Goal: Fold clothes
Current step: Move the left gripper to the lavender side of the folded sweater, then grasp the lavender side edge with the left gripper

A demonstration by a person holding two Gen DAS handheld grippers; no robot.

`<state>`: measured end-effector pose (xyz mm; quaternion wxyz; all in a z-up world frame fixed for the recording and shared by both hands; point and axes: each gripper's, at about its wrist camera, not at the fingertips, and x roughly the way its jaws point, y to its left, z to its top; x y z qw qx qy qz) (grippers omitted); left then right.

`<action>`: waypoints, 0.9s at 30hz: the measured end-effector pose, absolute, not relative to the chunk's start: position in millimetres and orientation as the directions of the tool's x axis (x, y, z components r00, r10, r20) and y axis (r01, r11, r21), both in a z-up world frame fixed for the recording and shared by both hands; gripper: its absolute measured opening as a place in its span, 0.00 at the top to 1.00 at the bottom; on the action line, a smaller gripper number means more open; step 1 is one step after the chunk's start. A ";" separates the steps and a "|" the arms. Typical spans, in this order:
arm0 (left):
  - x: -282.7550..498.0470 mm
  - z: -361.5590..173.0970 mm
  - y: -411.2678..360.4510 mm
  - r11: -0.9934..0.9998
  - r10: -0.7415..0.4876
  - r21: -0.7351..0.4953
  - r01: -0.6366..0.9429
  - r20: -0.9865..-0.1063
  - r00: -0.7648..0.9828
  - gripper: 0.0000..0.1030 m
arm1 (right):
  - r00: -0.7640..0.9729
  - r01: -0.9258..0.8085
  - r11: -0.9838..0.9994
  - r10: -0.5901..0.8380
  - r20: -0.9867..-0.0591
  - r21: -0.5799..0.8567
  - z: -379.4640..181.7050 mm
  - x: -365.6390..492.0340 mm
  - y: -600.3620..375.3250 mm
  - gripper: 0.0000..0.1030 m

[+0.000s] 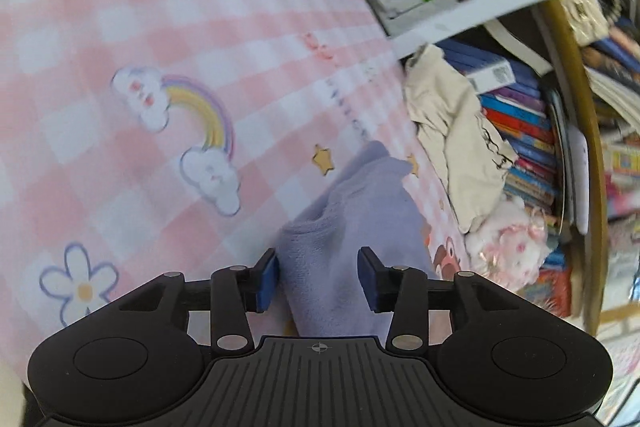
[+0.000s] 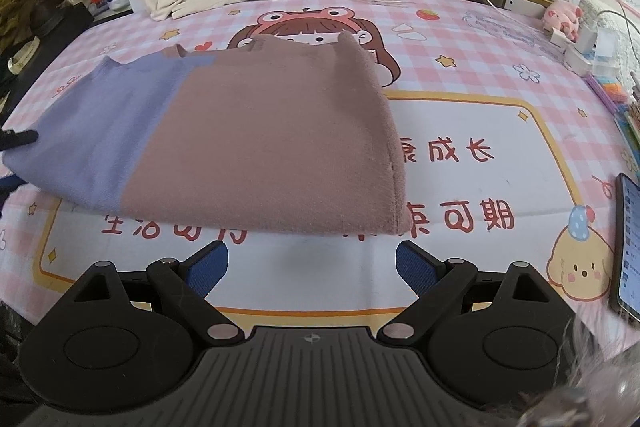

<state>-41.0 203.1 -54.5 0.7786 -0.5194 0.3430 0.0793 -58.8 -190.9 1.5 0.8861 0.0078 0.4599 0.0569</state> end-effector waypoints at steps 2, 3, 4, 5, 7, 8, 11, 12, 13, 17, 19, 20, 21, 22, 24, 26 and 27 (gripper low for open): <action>-41.9 -59.2 203.3 0.425 -0.244 -0.762 -0.489 -0.617 0.748 0.56 | 0.573 -0.090 0.994 0.105 -0.813 0.066 1.7 -59.1 -192.3 0.12; -42.4 -61.6 203.3 0.413 -0.249 -0.765 -0.494 -0.617 0.747 0.54 | 0.574 -0.088 0.994 0.104 -0.812 0.065 1.9 -59.4 -192.7 0.12; -43.0 -64.2 202.6 0.400 -0.255 -0.769 -0.499 -0.616 0.745 0.54 | 0.575 -0.088 0.994 0.103 -0.812 0.065 2.0 -59.9 -193.1 0.12; -44.1 -66.5 202.5 0.386 -0.262 -0.774 -0.502 -0.614 0.745 0.54 | 0.575 -0.087 0.994 0.103 -0.811 0.064 2.1 -60.2 -193.4 0.12; -45.0 -70.7 202.7 0.352 -0.272 -0.786 -0.507 -0.605 0.749 0.52 | 0.574 -0.087 0.994 0.103 -0.812 0.064 2.0 -60.6 -194.1 0.12; -45.9 -71.9 203.0 0.336 -0.274 -0.793 -0.507 -0.598 0.753 0.52 | 0.573 -0.087 0.994 0.102 -0.813 0.064 1.8 -60.7 -194.0 0.12; -49.1 -74.1 205.6 0.306 -0.278 -0.807 -0.506 -0.584 0.763 0.51 | 0.569 -0.091 0.994 0.103 -0.816 0.062 1.6 -60.1 -192.9 0.12; -48.5 -74.8 206.0 0.298 -0.279 -0.810 -0.505 -0.580 0.765 0.51 | 0.568 -0.094 0.994 0.104 -0.816 0.061 1.6 -60.0 -192.6 0.12; -48.0 -75.2 206.2 0.292 -0.278 -0.812 -0.506 -0.578 0.767 0.51 | 0.568 -0.096 0.994 0.104 -0.816 0.060 1.5 -59.9 -192.3 0.12; -42.6 -75.1 204.5 0.289 -0.267 -0.814 -0.504 -0.575 0.774 0.51 | 0.567 -0.101 0.993 0.103 -0.817 0.056 1.2 -59.3 -191.8 0.12; -39.7 -74.5 202.8 0.297 -0.262 -0.812 -0.502 -0.575 0.775 0.51 | 0.565 -0.098 0.994 0.102 -0.819 0.056 0.8 -58.7 -192.2 0.12; -38.3 -74.3 201.9 0.301 -0.260 -0.811 -0.501 -0.576 0.775 0.51 | 0.565 -0.097 0.994 0.100 -0.819 0.055 0.9 -58.6 -192.1 0.12; -37.3 -74.0 201.1 0.305 -0.260 -0.811 -0.500 -0.576 0.775 0.51 | 0.565 -0.097 0.994 0.099 -0.819 0.053 1.0 -58.5 -191.9 0.12; -36.0 -73.6 200.1 0.310 -0.259 -0.809 -0.500 -0.577 0.774 0.51 | 0.565 -0.097 0.994 0.098 -0.819 0.052 1.1 -58.4 -191.8 0.12; -33.9 -72.3 198.4 0.324 -0.258 -0.805 -0.498 -0.581 0.772 0.51 | 0.566 -0.096 0.994 0.094 -0.819 0.048 1.2 -58.5 -191.3 0.12; -32.7 -71.3 197.2 0.339 -0.256 -0.801 -0.494 -0.584 0.770 0.51 | 0.566 -0.094 0.995 0.091 -0.819 0.046 1.2 -58.6 -191.3 0.12; -32.4 -70.9 196.7 0.346 -0.255 -0.799 -0.492 -0.584 0.770 0.51 | 0.566 -0.091 0.995 0.090 -0.819 0.046 1.2 -58.5 -191.6 0.12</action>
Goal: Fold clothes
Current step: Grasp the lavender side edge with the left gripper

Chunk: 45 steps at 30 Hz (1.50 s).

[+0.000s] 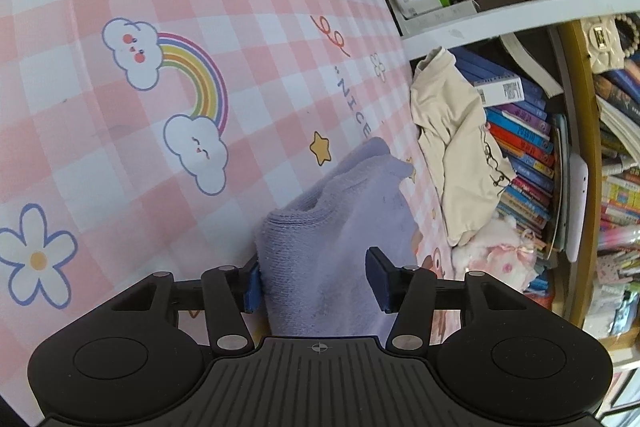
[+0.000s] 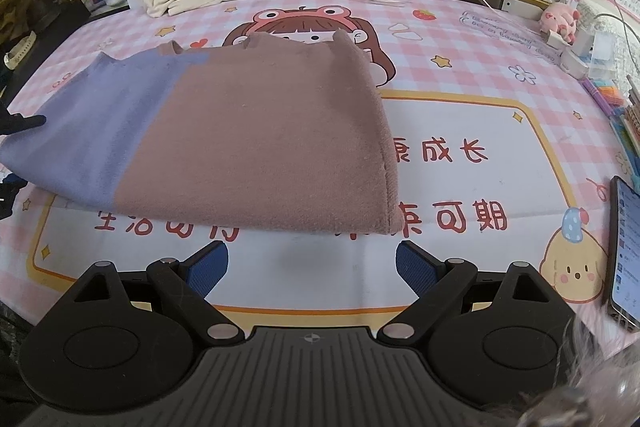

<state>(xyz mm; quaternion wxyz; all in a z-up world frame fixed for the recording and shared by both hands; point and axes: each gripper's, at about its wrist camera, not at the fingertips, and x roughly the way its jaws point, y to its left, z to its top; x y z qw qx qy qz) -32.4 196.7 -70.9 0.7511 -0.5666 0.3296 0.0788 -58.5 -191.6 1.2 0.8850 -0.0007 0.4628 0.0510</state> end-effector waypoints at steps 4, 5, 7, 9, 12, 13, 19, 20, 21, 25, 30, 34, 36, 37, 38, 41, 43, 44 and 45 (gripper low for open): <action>-31.0 -69.4 194.7 0.371 -0.251 -0.793 -0.483 -0.587 0.770 0.55 | 0.568 -0.080 0.996 0.086 -0.818 0.049 1.3 -58.0 -193.3 0.12; -30.7 -69.1 194.5 0.380 -0.250 -0.789 -0.483 -0.591 0.767 0.56 | 0.569 -0.078 0.996 0.085 -0.818 0.049 1.5 -58.0 -193.5 0.12; -30.1 -68.0 194.4 0.410 -0.242 -0.767 -0.494 -0.614 0.752 0.72 | 0.570 -0.079 0.996 0.086 -0.817 0.049 1.5 -57.7 -192.9 0.12; -30.8 -68.3 195.4 0.436 -0.238 -0.750 -0.496 -0.628 0.741 0.79 | 0.569 -0.083 0.995 0.088 -0.817 0.049 1.4 -57.0 -191.6 0.12; -34.5 -57.6 192.7 0.511 -0.223 -0.738 -0.441 -0.609 0.761 0.87 | 0.568 -0.090 0.995 0.094 -0.818 0.051 0.9 -55.3 -189.4 0.12; -35.8 -52.3 191.1 0.541 -0.217 -0.731 -0.416 -0.599 0.770 0.88 | 0.566 -0.093 0.994 0.096 -0.818 0.053 0.7 -54.7 -188.5 0.12; -45.2 -25.1 196.1 0.630 -0.176 -0.707 -0.322 -0.534 0.827 0.89 | 0.563 -0.126 0.991 0.113 -0.819 0.050 -0.2 -53.3 -178.9 0.12; -47.2 -24.6 199.7 0.625 -0.169 -0.708 -0.328 -0.533 0.829 0.89 | 0.563 -0.130 0.990 0.115 -0.819 0.050 -0.3 -53.5 -178.2 0.12; -50.1 -29.4 204.3 0.608 -0.160 -0.711 -0.354 -0.547 0.822 0.89 | 0.562 -0.132 0.990 0.118 -0.819 0.051 -0.6 -53.6 -177.7 0.12; -61.4 -48.6 222.2 0.535 -0.129 -0.713 -0.453 -0.599 0.790 0.89 | 0.557 -0.132 0.989 0.124 -0.821 0.060 -1.9 -53.8 -178.1 0.12; -63.7 -56.6 226.3 0.505 -0.141 -0.723 -0.471 -0.607 0.782 0.84 | 0.552 -0.137 0.989 0.129 -0.824 0.062 -2.2 -54.6 -175.9 0.12; -62.6 -63.6 226.5 0.483 -0.153 -0.729 -0.485 -0.615 0.773 0.81 | 0.551 -0.156 0.986 0.130 -0.824 0.051 -2.0 -56.0 -172.1 0.12; -62.6 -66.7 227.7 0.464 -0.157 -0.735 -0.494 -0.618 0.771 0.79 | 0.552 -0.157 0.987 0.127 -0.824 0.047 -2.1 -56.7 -171.9 0.12; -62.9 -68.5 228.8 0.454 -0.160 -0.738 -0.499 -0.618 0.769 0.79 | 0.552 -0.154 0.987 0.125 -0.824 0.047 -2.0 -57.0 -172.5 0.12; -63.2 -70.4 229.9 0.442 -0.165 -0.743 -0.503 -0.618 0.768 0.78 | 0.552 -0.149 0.988 0.123 -0.824 0.047 -1.9 -57.1 -173.2 0.12; -63.5 -74.9 232.7 0.405 -0.174 -0.761 -0.507 -0.609 0.774 0.78 | 0.555 -0.134 0.990 0.115 -0.824 0.048 -1.3 -57.4 -175.6 0.12; -63.7 -76.1 233.2 0.393 -0.176 -0.767 -0.507 -0.604 0.778 0.78 | 0.559 -0.128 0.991 0.110 -0.822 0.045 -0.5 -57.8 -176.3 0.12; -63.7 -76.3 233.2 0.393 -0.176 -0.768 -0.505 -0.602 0.779 0.78 | 0.561 -0.126 0.991 0.108 -0.820 0.044 0.2 -58.1 -176.5 0.12; -63.8 -76.5 233.2 0.394 -0.177 -0.769 -0.503 -0.601 0.780 0.78 | 0.564 -0.124 0.991 0.106 -0.819 0.043 0.8 -58.3 -176.8 0.12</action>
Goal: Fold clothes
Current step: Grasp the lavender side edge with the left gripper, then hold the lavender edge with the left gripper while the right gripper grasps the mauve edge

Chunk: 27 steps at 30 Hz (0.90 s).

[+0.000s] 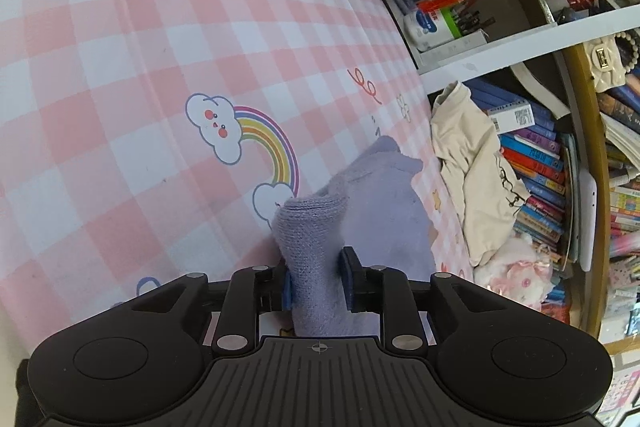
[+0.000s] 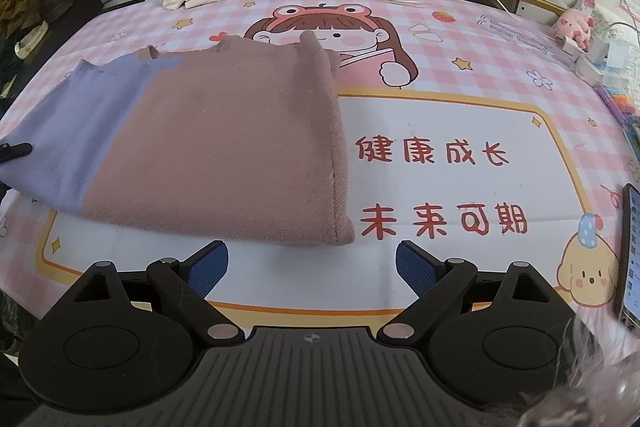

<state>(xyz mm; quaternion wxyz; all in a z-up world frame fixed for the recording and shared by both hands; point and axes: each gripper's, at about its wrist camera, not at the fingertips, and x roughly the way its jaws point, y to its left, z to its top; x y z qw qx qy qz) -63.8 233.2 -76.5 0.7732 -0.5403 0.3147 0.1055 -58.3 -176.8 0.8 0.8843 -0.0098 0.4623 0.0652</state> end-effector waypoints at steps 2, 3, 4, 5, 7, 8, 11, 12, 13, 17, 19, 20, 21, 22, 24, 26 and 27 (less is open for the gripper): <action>-63.9 -76.5 233.4 0.397 -0.178 -0.770 -0.499 -0.598 0.781 0.80 | 0.573 -0.115 0.992 0.102 -0.813 0.044 2.6 -58.4 -178.6 0.12; -64.2 -76.7 233.5 0.397 -0.179 -0.771 -0.498 -0.597 0.782 0.80 | 0.578 -0.107 0.993 0.100 -0.810 0.046 3.4 -58.2 -180.1 0.12; -64.9 -77.1 233.7 0.397 -0.179 -0.772 -0.497 -0.596 0.783 0.80 | 0.581 -0.100 0.994 0.099 -0.808 0.049 4.1 -57.9 -181.6 0.12; -65.1 -77.2 233.7 0.397 -0.178 -0.772 -0.496 -0.595 0.784 0.81 | 0.585 -0.092 0.994 0.097 -0.805 0.053 4.8 -57.7 -183.1 0.12; -65.3 -77.7 233.8 0.394 -0.178 -0.774 -0.495 -0.592 0.786 0.81 | 0.587 -0.085 0.995 0.095 -0.804 0.055 5.6 -57.5 -184.2 0.12; -65.3 -78.0 233.8 0.391 -0.178 -0.776 -0.494 -0.591 0.787 0.81 | 0.587 -0.086 0.995 0.094 -0.804 0.054 5.8 -57.4 -183.9 0.12; -65.9 -79.4 235.2 0.382 -0.183 -0.783 -0.492 -0.585 0.790 0.81 | 0.587 -0.096 0.994 0.094 -0.804 0.045 6.3 -57.5 -181.4 0.12; -65.7 -79.4 235.4 0.380 -0.184 -0.783 -0.492 -0.585 0.790 0.81 | 0.588 -0.100 0.994 0.093 -0.804 0.042 6.5 -57.5 -180.5 0.12; -65.5 -79.5 235.6 0.378 -0.185 -0.784 -0.492 -0.585 0.790 0.81 | 0.588 -0.103 0.994 0.094 -0.803 0.041 6.6 -57.4 -179.8 0.12; -65.0 -79.2 236.0 0.381 -0.187 -0.784 -0.491 -0.585 0.789 0.81 | 0.587 -0.110 0.993 0.098 -0.804 0.041 6.1 -56.9 -177.4 0.12; -65.0 -79.0 236.1 0.385 -0.187 -0.782 -0.490 -0.586 0.788 0.81 | 0.587 -0.114 0.993 0.100 -0.804 0.040 6.0 -56.8 -176.3 0.12; -65.3 -79.3 236.5 0.384 -0.188 -0.783 -0.489 -0.585 0.789 0.81 | 0.587 -0.116 0.993 0.100 -0.804 0.039 6.0 -56.8 -175.7 0.12; -65.5 -79.7 236.9 0.382 -0.189 -0.785 -0.488 -0.583 0.790 0.81 | 0.587 -0.118 0.992 0.100 -0.804 0.038 6.1 -56.8 -174.9 0.12; -65.7 -80.1 237.2 0.380 -0.191 -0.786 -0.487 -0.582 0.790 0.81 | 0.587 -0.121 0.992 0.101 -0.803 0.036 6.1 -56.9 -174.0 0.12; -65.5 -80.1 237.1 0.381 -0.190 -0.786 -0.486 -0.581 0.791 0.81 | 0.587 -0.124 0.992 0.100 -0.803 0.033 6.3 -57.5 -173.3 0.12; -65.2 -80.1 236.8 0.382 -0.190 -0.787 -0.486 -0.581 0.792 0.81 | 0.587 -0.124 0.992 0.098 -0.804 0.030 6.6 -58.4 -173.6 0.12; -65.3 -80.1 236.6 0.381 -0.188 -0.787 -0.485 -0.580 0.793 0.81 | 0.586 -0.123 0.992 0.097 -0.805 0.030 6.7 -58.9 -173.9 0.12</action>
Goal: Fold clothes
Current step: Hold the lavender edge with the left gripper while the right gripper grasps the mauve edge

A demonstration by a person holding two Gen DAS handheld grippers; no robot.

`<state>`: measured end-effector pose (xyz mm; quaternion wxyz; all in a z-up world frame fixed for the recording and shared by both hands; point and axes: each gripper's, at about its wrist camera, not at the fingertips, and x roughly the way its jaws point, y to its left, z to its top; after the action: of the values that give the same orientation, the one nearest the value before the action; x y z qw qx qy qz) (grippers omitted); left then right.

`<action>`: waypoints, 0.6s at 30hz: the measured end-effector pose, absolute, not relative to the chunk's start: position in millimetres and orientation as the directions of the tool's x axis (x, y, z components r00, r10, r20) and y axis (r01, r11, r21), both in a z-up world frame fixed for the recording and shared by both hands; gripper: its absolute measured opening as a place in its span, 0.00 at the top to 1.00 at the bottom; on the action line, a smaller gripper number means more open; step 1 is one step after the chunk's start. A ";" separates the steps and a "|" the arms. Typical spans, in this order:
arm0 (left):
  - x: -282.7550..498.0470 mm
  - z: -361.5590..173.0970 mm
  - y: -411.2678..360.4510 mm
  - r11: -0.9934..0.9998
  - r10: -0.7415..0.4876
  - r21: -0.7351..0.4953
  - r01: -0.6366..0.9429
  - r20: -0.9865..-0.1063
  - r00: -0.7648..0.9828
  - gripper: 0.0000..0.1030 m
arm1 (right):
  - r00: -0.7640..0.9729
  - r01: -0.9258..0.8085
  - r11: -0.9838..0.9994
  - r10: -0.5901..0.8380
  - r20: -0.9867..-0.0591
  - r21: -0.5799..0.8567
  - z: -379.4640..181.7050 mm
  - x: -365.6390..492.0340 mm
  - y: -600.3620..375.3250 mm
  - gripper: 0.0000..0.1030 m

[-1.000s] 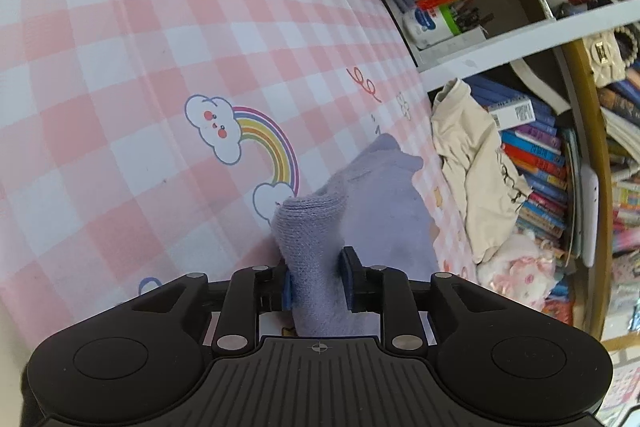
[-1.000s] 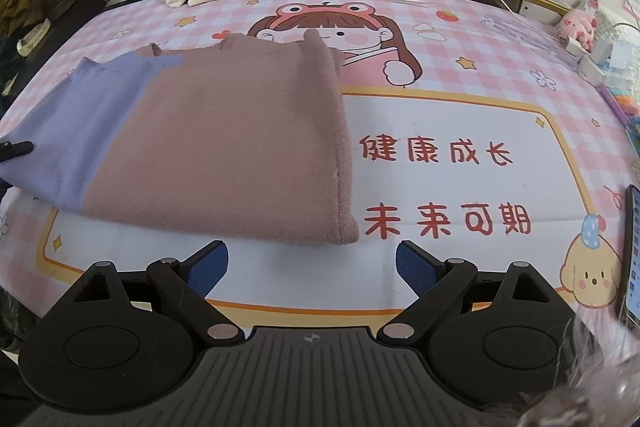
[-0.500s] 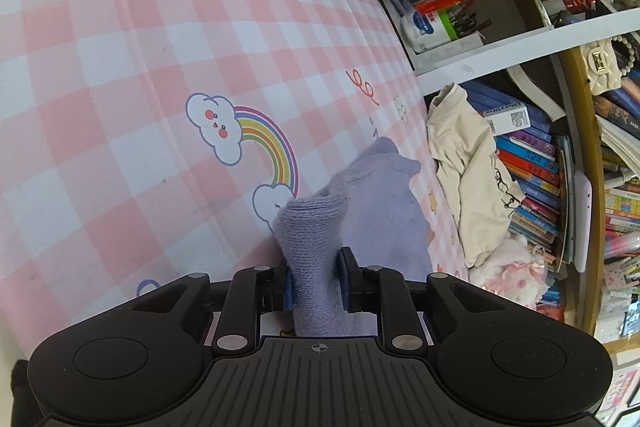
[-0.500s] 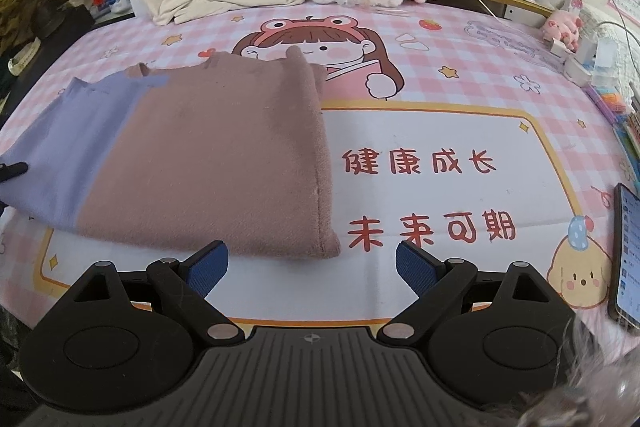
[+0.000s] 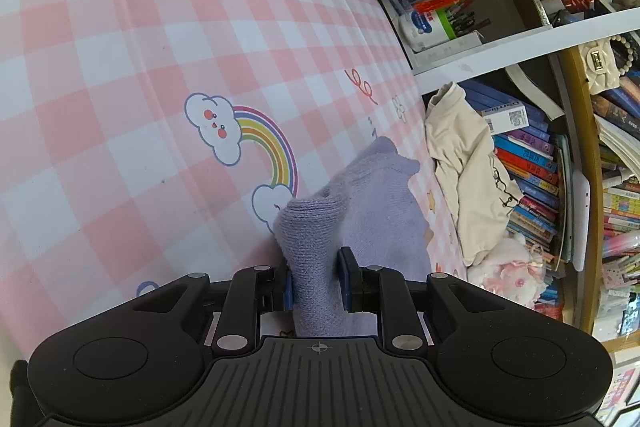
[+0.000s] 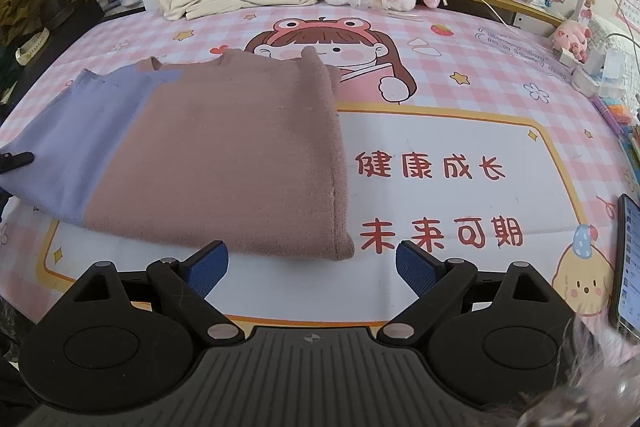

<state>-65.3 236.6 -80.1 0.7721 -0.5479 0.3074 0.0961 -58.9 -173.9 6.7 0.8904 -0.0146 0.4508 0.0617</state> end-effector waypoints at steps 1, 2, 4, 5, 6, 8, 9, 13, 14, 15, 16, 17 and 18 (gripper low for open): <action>-65.5 -80.2 236.4 0.381 -0.187 -0.787 -0.485 -0.579 0.793 0.81 | 0.585 -0.122 0.992 0.095 -0.805 0.029 6.7 -59.4 -174.2 0.12; -65.6 -80.3 236.2 0.380 -0.186 -0.788 -0.485 -0.578 0.794 0.81 | 0.584 -0.120 0.992 0.094 -0.806 0.029 6.8 -60.1 -174.6 0.12; -65.9 -80.4 235.7 0.380 -0.184 -0.789 -0.484 -0.577 0.796 0.81 | 0.583 -0.118 0.992 0.098 -0.806 0.035 7.2 -60.9 -176.1 0.12; -66.1 -80.5 235.5 0.379 -0.183 -0.789 -0.484 -0.576 0.797 0.81 | 0.583 -0.118 0.992 0.099 -0.806 0.037 7.2 -60.8 -176.6 0.12; -66.2 -80.6 235.3 0.379 -0.182 -0.789 -0.483 -0.575 0.797 0.81 | 0.583 -0.120 0.992 0.101 -0.806 0.037 7.2 -60.5 -176.9 0.12; -66.5 -80.7 234.9 0.378 -0.179 -0.790 -0.483 -0.574 0.799 0.81 | 0.582 -0.127 0.991 0.106 -0.806 0.038 7.4 -58.7 -177.4 0.12; -66.7 -80.8 234.7 0.378 -0.178 -0.791 -0.482 -0.573 0.800 0.81 | 0.583 -0.134 0.990 0.110 -0.805 0.038 7.6 -57.4 -177.5 0.12; -67.3 -81.0 232.9 0.376 -0.166 -0.790 -0.484 -0.571 0.804 0.81 | 0.588 -0.179 0.983 0.132 -0.798 0.031 8.8 -50.8 -178.5 0.12; -67.2 -81.0 232.3 0.376 -0.161 -0.790 -0.484 -0.571 0.805 0.81 | 0.593 -0.193 0.981 0.141 -0.793 0.029 9.4 -48.4 -179.4 0.12; -66.3 -80.7 232.1 0.383 -0.158 -0.788 -0.482 -0.570 0.806 0.81 | 0.598 -0.207 0.978 0.149 -0.788 0.028 10.1 -46.1 -180.3 0.12; -65.4 -80.5 231.9 0.390 -0.155 -0.786 -0.479 -0.569 0.807 0.81 | 0.602 -0.229 0.973 0.164 -0.781 0.028 10.9 -43.5 -181.2 0.12; -64.5 -80.2 231.7 0.399 -0.152 -0.783 -0.476 -0.569 0.808 0.81 | 0.605 -0.256 0.966 0.182 -0.775 0.027 11.7 -41.3 -181.6 0.12; -63.6 -79.8 231.4 0.405 -0.147 -0.781 -0.476 -0.569 0.809 0.81 | 0.605 -0.283 0.959 0.198 -0.771 0.024 12.6 -39.5 -181.4 0.12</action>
<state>-63.6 231.4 -79.8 0.7860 -0.5353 0.2909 0.1046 -39.5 -181.4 12.6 0.8945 -0.0500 0.4235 0.1344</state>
